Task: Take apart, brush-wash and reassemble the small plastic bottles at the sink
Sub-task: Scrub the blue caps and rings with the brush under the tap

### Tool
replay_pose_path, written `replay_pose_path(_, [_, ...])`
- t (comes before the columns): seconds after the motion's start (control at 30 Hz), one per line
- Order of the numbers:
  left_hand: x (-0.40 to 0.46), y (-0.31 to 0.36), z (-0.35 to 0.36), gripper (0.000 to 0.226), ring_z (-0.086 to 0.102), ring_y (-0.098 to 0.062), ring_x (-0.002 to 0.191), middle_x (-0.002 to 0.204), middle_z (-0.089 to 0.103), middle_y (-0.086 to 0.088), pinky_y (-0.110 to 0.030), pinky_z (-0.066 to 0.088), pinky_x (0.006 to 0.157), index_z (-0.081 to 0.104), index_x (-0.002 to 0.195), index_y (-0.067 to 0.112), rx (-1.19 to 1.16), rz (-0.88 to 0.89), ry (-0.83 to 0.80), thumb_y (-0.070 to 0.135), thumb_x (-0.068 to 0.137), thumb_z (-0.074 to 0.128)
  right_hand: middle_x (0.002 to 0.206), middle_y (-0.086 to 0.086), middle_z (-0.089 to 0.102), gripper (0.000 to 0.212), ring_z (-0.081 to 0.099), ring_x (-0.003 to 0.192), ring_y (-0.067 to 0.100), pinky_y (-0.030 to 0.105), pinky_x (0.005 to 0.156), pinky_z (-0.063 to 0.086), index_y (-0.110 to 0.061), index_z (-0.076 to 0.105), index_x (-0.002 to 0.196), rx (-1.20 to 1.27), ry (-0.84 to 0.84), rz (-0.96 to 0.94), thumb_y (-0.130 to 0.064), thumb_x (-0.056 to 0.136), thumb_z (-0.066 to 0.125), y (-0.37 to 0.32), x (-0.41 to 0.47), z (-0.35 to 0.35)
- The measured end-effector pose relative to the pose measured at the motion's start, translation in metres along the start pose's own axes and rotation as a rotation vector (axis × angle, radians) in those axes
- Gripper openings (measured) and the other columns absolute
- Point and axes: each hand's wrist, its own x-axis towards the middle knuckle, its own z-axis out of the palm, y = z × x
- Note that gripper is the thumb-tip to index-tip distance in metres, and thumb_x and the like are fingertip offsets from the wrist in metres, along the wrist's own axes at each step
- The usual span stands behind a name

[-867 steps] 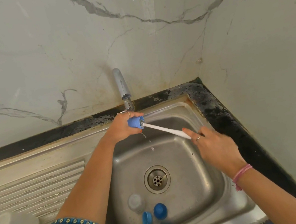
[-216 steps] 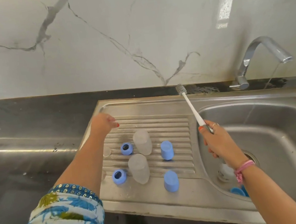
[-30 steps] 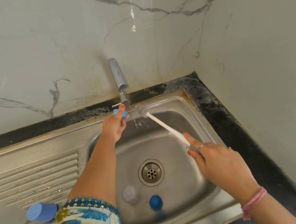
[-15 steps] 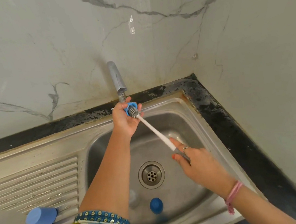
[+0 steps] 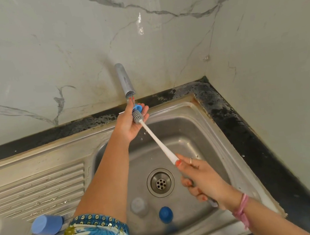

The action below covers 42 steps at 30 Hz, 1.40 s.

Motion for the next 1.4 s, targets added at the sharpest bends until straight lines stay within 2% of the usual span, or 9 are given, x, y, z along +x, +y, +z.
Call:
replay_pose_path(0.1, [0.005, -0.005, 0.004, 0.029, 0.064, -0.018, 0.085, 0.1, 0.061, -0.008, -0.037, 0.051, 0.092, 0.056, 0.093, 0.01, 0.109, -0.008, 0.163, 0.039, 0.091, 0.064, 0.083, -0.001, 0.059, 0.054, 0.058, 0.06, 0.016, 0.032, 0.055, 0.05, -0.034, 0.005, 0.153, -1.188, 0.282, -0.303, -0.033, 0.105, 0.03, 0.016, 0.01, -0.013])
replay_pose_path(0.23, [0.011, -0.015, -0.003, 0.03, 0.06, -0.02, 0.086, 0.095, 0.06, -0.005, -0.045, 0.037, 0.1, 0.054, 0.092, 0.014, 0.128, -0.1, 0.238, 0.042, 0.09, 0.063, 0.085, 0.003, 0.043, 0.07, 0.033, 0.048, 0.015, 0.029, 0.04, 0.023, -0.039, -0.004, 0.152, -1.652, 0.536, -0.435, -0.016, 0.1, 0.038, 0.002, 0.015, -0.043])
replay_pose_path(0.37, [0.009, -0.013, -0.003, 0.03, 0.06, -0.018, 0.083, 0.099, 0.06, -0.008, -0.036, 0.046, 0.089, 0.057, 0.092, 0.011, 0.098, -0.122, 0.18, 0.038, 0.088, 0.068, 0.091, 0.001, 0.041, 0.063, 0.046, 0.06, 0.017, 0.029, 0.045, 0.034, -0.042, -0.014, 0.148, -1.604, 0.508, -0.372, -0.026, 0.105, 0.029, 0.001, 0.023, -0.045])
replay_pose_path(0.47, [0.003, -0.008, -0.005, 0.025, 0.063, -0.021, 0.089, 0.102, 0.06, -0.013, -0.034, 0.054, 0.081, 0.06, 0.103, 0.003, 0.037, -0.097, 0.124, 0.019, 0.087, 0.07, 0.078, -0.006, 0.052, 0.047, 0.055, 0.062, 0.014, 0.032, 0.061, 0.053, -0.049, 0.022, 0.146, -1.127, 0.337, -0.337, -0.037, 0.103, 0.037, 0.008, 0.017, -0.031])
replay_pose_path(0.63, [-0.003, -0.009, -0.019, 0.029, 0.068, -0.027, 0.096, 0.105, 0.063, -0.019, -0.048, 0.056, 0.089, 0.063, 0.109, 0.001, -0.027, -0.098, 0.028, 0.017, 0.086, 0.07, 0.062, -0.024, 0.058, 0.037, 0.049, 0.052, -0.004, 0.012, 0.05, 0.039, -0.046, 0.045, 0.132, -0.637, 0.167, -0.34, -0.03, 0.099, 0.05, -0.009, 0.011, -0.043])
replay_pose_path(0.9, [-0.002, -0.015, 0.002, 0.034, 0.062, -0.021, 0.08, 0.086, 0.062, -0.008, -0.047, 0.04, 0.103, 0.055, 0.109, 0.011, -0.063, -0.157, 0.068, 0.037, 0.087, 0.055, 0.08, -0.004, 0.056, 0.051, 0.06, 0.069, 0.014, 0.029, 0.066, 0.052, -0.031, 0.014, 0.153, -1.357, 0.316, -0.387, -0.039, 0.104, 0.027, -0.008, 0.004, -0.011])
replay_pose_path(1.1, [-0.003, -0.023, -0.004, 0.022, 0.062, -0.013, 0.07, 0.088, 0.063, -0.005, -0.026, 0.055, 0.074, 0.059, 0.097, 0.011, -0.358, -0.021, -0.063, 0.025, 0.085, 0.072, 0.066, -0.006, 0.05, 0.028, 0.04, 0.049, 0.004, 0.019, 0.044, 0.036, -0.052, 0.052, 0.12, -0.324, 0.104, -0.215, -0.034, 0.098, 0.05, -0.03, 0.002, -0.023])
replay_pose_path(1.3, [-0.003, -0.021, -0.021, 0.038, 0.06, -0.018, 0.1, 0.099, 0.063, -0.007, -0.04, 0.047, 0.101, 0.062, 0.103, 0.012, 0.205, -0.111, 0.007, 0.046, 0.087, 0.063, 0.066, -0.01, 0.05, 0.042, 0.048, 0.058, 0.006, 0.014, 0.051, 0.037, -0.041, 0.04, 0.142, -0.873, 0.239, -0.319, -0.04, 0.101, 0.041, -0.013, 0.003, -0.026])
replay_pose_path(1.4, [-0.005, -0.016, -0.03, 0.017, 0.062, -0.02, 0.098, 0.1, 0.068, -0.008, -0.039, 0.043, 0.099, 0.061, 0.102, 0.013, 0.162, -0.128, -0.041, 0.028, 0.096, 0.056, 0.076, -0.006, 0.061, 0.046, 0.056, 0.064, 0.01, 0.022, 0.059, 0.049, -0.041, 0.029, 0.148, -1.056, 0.306, -0.356, -0.041, 0.102, 0.037, -0.01, 0.002, -0.031])
